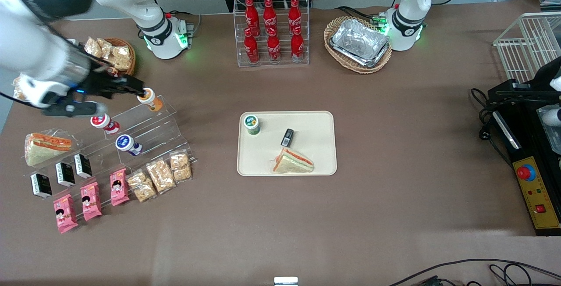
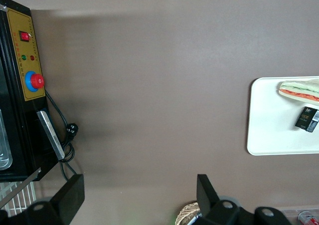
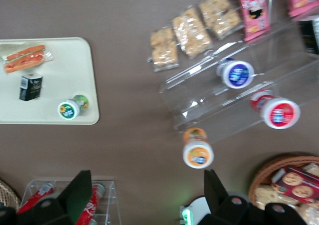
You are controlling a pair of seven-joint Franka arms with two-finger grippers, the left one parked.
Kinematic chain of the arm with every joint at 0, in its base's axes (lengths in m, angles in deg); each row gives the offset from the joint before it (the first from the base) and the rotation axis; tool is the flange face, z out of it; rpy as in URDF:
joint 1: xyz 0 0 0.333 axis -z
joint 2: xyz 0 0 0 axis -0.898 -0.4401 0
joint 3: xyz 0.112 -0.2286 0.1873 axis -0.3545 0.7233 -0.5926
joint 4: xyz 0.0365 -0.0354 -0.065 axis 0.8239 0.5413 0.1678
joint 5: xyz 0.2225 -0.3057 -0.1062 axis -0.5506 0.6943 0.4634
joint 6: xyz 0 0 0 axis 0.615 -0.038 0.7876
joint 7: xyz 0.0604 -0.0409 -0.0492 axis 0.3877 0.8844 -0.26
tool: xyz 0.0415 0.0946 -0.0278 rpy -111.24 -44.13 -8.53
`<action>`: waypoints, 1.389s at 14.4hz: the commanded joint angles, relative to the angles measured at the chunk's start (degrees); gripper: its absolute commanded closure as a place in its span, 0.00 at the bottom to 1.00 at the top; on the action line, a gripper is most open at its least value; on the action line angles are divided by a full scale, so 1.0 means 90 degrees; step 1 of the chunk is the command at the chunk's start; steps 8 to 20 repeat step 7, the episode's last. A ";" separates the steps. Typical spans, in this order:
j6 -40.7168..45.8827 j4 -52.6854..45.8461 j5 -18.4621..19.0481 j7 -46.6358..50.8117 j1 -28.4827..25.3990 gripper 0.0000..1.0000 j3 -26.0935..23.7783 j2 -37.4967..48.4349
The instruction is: Place green gum on tray
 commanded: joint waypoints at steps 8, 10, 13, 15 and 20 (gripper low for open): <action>0.0973 -0.1129 0.0549 -0.0959 0.1218 0.00 -0.0019 -0.0250; 0.0973 -0.1129 0.0549 -0.0959 0.1218 0.00 -0.0019 -0.0250; 0.0973 -0.1129 0.0549 -0.0959 0.1218 0.00 -0.0019 -0.0250; 0.0973 -0.1129 0.0549 -0.0959 0.1218 0.00 -0.0019 -0.0250; 0.0973 -0.1129 0.0549 -0.0959 0.1218 0.00 -0.0019 -0.0250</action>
